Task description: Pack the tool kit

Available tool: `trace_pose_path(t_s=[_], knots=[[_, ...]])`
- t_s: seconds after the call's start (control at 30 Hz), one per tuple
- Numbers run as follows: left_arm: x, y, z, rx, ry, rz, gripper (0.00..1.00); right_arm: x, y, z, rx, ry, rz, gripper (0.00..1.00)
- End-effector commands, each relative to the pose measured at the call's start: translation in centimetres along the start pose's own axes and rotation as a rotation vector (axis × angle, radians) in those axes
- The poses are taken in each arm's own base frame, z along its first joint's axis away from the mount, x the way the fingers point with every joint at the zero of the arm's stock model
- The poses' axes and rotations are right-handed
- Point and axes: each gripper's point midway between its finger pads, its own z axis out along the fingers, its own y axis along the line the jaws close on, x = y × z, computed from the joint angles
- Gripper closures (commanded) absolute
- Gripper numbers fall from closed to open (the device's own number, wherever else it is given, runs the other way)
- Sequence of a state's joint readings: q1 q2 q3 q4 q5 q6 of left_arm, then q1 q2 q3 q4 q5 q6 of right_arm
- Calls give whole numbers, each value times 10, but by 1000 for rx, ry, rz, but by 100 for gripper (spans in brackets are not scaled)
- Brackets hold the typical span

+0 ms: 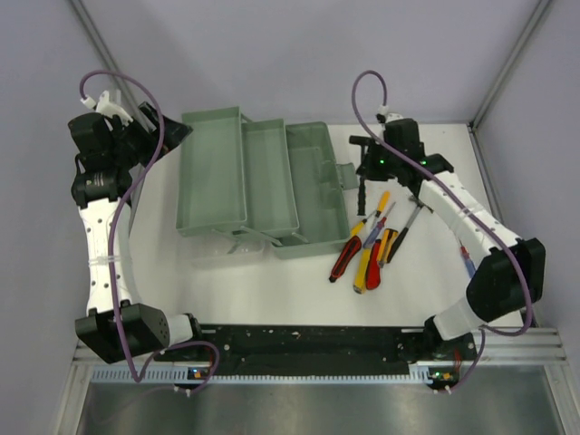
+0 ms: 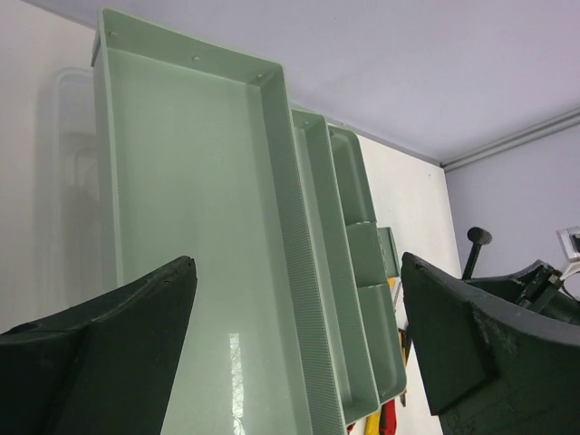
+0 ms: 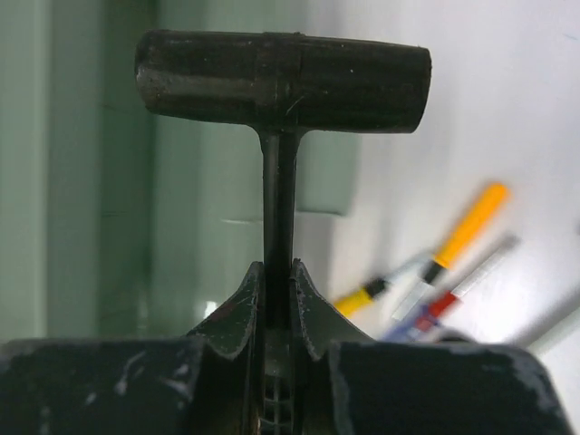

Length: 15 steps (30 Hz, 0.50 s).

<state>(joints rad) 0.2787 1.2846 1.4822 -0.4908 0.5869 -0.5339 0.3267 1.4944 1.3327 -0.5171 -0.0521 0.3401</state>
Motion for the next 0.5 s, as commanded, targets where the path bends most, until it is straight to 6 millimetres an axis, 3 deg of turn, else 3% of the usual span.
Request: trace_pose_path(t_s=[0.0,0.1,0.2,0.47], knots=[[-13,-26,-14,67,-57,32,3,-16,85,20,-168,-32,26,100],[-9,-30,-17,87,-51,19,3,-12,121,43,-214,-11,76,100],[-4,-32,-19,98,-40,2,4,6,141,73,-209,53,135,100],[13,-34,-25,85,-21,-14,5,45,160,126,-159,141,120,100]])
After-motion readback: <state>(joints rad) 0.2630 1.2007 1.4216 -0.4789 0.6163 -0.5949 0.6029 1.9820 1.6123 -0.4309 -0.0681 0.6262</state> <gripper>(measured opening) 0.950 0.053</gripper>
